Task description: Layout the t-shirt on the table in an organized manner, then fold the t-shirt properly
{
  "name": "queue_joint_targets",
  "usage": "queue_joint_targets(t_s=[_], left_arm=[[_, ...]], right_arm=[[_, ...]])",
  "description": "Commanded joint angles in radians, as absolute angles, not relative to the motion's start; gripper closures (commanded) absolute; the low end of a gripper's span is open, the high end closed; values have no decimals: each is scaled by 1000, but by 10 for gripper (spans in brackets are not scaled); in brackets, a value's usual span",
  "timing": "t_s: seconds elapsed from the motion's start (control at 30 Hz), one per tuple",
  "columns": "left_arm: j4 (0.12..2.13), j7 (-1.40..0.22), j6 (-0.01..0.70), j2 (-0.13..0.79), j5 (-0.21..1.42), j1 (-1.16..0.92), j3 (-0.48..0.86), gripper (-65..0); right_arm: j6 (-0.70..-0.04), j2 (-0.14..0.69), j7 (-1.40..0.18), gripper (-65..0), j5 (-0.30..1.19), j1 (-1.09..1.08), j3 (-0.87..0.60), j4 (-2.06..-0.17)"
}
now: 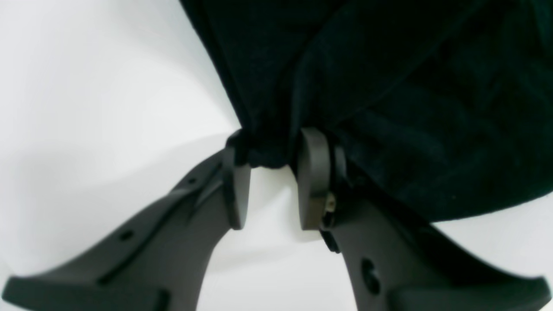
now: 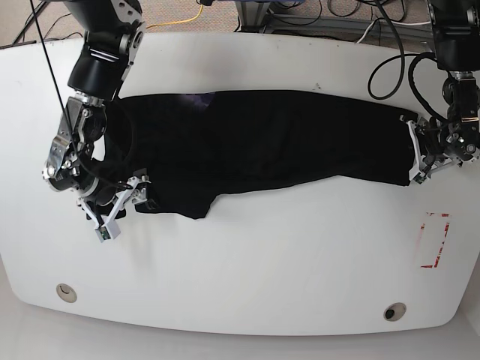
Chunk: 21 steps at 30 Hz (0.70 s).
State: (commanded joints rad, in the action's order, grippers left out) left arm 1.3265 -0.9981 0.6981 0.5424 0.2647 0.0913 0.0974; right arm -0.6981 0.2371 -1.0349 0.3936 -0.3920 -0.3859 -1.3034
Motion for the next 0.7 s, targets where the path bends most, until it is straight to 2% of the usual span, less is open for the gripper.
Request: queue_joint_targets(t_s=[0.3, 0.47, 0.7], left_arm=[[1326, -998, 698, 552, 266, 97, 108, -169], [1326, -998, 698, 561, 268, 99, 119, -169], [1326, -998, 698, 561, 268, 99, 119, -169]], right_arm=[[-698, 291, -846, -526, 392, -504, -383, -938], [-698, 321, -774, -526, 400, -509, -300, -852], [-698, 297, -769, -523, 404, -484, -237, -852]])
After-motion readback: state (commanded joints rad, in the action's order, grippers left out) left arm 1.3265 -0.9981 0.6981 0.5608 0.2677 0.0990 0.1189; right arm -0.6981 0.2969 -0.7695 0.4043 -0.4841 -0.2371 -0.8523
